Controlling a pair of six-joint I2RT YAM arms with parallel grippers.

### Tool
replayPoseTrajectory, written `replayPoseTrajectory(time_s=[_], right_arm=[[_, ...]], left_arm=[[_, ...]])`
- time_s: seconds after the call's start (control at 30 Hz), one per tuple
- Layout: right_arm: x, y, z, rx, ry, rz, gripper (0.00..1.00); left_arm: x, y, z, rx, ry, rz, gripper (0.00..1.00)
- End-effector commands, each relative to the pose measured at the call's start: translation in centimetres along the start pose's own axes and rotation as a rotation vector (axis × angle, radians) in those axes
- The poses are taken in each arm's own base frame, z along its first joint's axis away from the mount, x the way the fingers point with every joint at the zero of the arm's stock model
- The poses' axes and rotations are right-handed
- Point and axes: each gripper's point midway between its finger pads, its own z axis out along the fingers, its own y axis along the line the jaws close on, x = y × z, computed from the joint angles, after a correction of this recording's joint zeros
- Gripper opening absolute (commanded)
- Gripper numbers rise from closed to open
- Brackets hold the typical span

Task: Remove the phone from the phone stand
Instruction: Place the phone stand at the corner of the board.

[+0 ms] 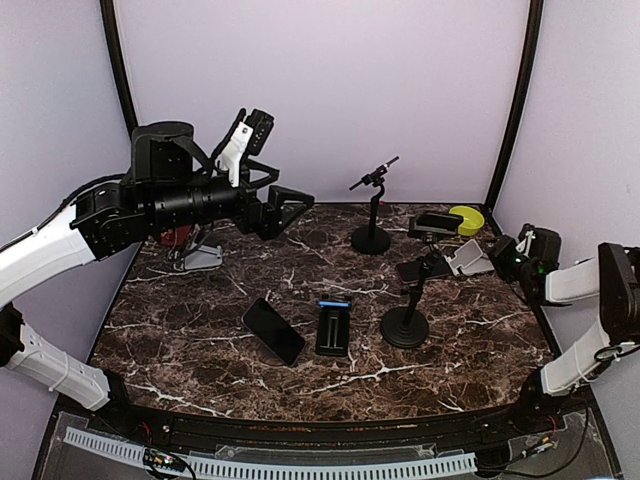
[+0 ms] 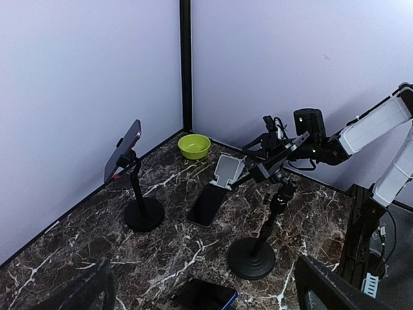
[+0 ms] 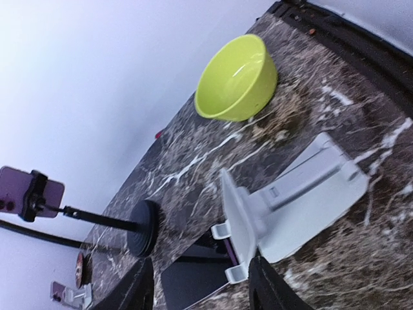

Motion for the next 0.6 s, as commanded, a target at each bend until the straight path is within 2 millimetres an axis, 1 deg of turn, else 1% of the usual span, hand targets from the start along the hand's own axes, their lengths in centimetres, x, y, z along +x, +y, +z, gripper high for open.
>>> replayPoseTrajectory(time_s=[0.0,0.1,0.23,0.33,0.4,0.43,0.57], right_arm=[[3.4,2.5,0.2,-0.091,0.118,-0.05,0.49],[6.0,3.5,1.2,-0.128,0.195,-0.048,0.47],[8.8,4.4,2.1,-0.129,0.257,-0.061,0.46],[10.4,4.8,2.6,-0.118,0.287,-0.08,0.44],[10.9,5.5,2.9,-0.124,0.295,-0.095,0.42],[11.8,4.9,3.3,-0.101,0.317,-0.094,0.41],[13.2,4.7,4.0,-0.076,0.341,-0.099,0.39]], left_arm=[[-0.1,1.2,-0.6,-0.04,0.009,-0.034,0.99],[0.4,2.1,-0.3,-0.055,0.026,-0.062,0.99],[0.3,2.9,-0.4,-0.062,0.019,-0.088,0.99],[0.4,3.2,-0.5,-0.061,0.017,-0.104,0.99],[0.5,3.5,-0.6,-0.064,0.017,-0.11,0.99],[0.6,3.6,-0.6,-0.065,0.017,-0.114,0.99],[0.7,3.9,-0.6,-0.069,0.014,-0.122,0.99]])
